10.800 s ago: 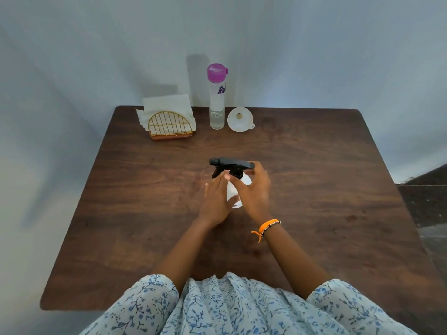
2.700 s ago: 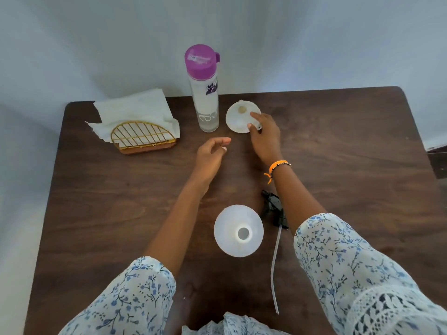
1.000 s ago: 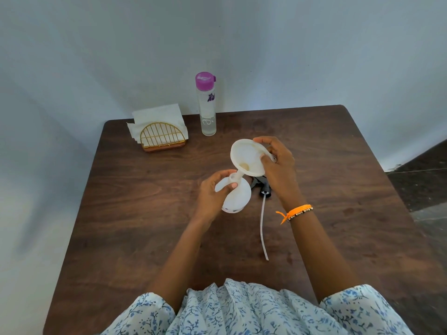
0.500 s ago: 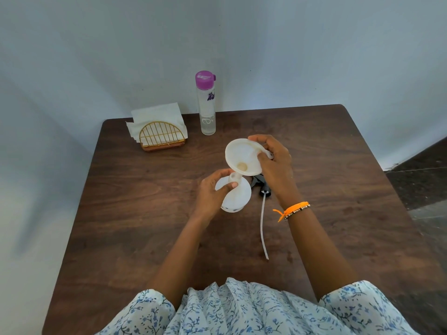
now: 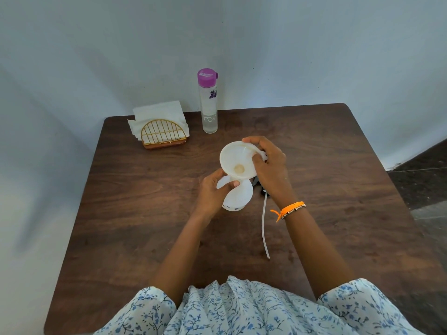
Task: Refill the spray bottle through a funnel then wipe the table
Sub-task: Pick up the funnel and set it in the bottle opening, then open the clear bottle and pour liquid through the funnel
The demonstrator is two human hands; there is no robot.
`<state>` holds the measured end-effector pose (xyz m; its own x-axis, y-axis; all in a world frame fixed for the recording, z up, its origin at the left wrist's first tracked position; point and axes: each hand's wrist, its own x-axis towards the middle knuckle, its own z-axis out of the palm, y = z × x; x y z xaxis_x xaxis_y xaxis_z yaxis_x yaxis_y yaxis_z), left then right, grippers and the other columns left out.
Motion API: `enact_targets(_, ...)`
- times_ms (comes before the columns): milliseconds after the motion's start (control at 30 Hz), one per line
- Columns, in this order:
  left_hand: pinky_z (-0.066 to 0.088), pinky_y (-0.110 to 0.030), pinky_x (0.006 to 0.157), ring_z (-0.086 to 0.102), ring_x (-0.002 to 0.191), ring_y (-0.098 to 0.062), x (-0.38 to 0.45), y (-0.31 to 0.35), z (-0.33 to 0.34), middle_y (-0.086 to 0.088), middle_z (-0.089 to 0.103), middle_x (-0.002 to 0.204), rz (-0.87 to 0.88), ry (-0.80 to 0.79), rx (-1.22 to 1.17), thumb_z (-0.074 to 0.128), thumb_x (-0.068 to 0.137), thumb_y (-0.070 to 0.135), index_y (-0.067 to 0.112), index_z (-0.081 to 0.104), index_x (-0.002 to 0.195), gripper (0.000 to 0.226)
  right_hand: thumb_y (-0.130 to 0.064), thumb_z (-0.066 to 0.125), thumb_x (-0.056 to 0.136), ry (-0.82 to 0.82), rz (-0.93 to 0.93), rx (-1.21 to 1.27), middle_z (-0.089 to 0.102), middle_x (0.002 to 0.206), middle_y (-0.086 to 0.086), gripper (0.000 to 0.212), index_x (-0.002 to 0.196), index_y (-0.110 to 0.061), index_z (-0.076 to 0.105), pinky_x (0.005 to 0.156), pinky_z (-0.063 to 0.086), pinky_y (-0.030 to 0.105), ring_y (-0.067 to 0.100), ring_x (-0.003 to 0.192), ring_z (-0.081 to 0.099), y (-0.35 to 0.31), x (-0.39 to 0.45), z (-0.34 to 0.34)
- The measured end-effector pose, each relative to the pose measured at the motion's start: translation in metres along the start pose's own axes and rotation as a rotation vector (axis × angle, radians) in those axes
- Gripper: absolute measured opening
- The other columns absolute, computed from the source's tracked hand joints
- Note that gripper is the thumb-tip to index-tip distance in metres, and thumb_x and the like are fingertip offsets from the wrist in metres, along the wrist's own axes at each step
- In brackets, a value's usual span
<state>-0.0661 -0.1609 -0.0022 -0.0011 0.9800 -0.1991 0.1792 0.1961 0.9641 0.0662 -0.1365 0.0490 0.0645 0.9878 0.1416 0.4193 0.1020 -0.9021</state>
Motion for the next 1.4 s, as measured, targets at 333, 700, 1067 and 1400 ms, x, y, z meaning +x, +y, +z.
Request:
enact_targets(333,0.047,-0.012,0.074,0.057,0.103,-0.009,-0.002,0.002,-0.001,-0.001,0.062,0.119,0.004,0.007,-0.012,0.063,0.085,0.013,0.017,0.06,0.117,0.032,-0.003,0.05,0.087,0.02,0.018,-0.07,0.061,0.113,0.0,0.03,0.11,-0.02,0.059,0.075,0.048,0.015,0.009,0.099,0.051,0.012,-0.004,0.009)
enact_targets(700,0.041,-0.034,0.096,0.047,0.12,-0.011,-0.001,0.012,-0.014,0.003,0.056,0.13,-0.057,-0.077,-0.037,0.064,0.083,0.007,0.026,0.054,0.121,0.043,-0.012,0.041,0.097,0.059,-0.006,0.045,0.058,0.106,0.004,0.026,0.109,-0.012,0.064,0.077,0.045,0.014,0.014,0.095,0.055,0.011,0.0,0.0)
enact_targets(1067,0.042,-0.027,0.098,0.049,0.12,-0.011,0.045,0.017,-0.037,0.004,0.057,0.125,-0.052,0.063,0.065,0.049,0.09,0.0,0.022,0.055,0.118,0.036,-0.013,0.05,0.093,-0.047,0.024,0.044,0.061,0.1,0.005,0.017,0.106,-0.018,0.061,0.079,0.047,0.025,0.01,0.085,0.056,0.044,0.086,0.009)
enact_targets(1400,0.042,-0.022,0.097,0.052,0.11,-0.006,0.118,0.019,-0.045,0.006,0.056,0.115,-0.057,0.215,-0.022,0.051,0.09,0.002,0.024,0.047,0.125,0.041,-0.017,0.067,0.083,-0.339,-0.019,-0.029,0.047,0.135,0.003,0.06,0.135,-0.011,0.037,0.099,0.038,0.026,0.012,0.12,0.045,0.039,0.194,0.083)
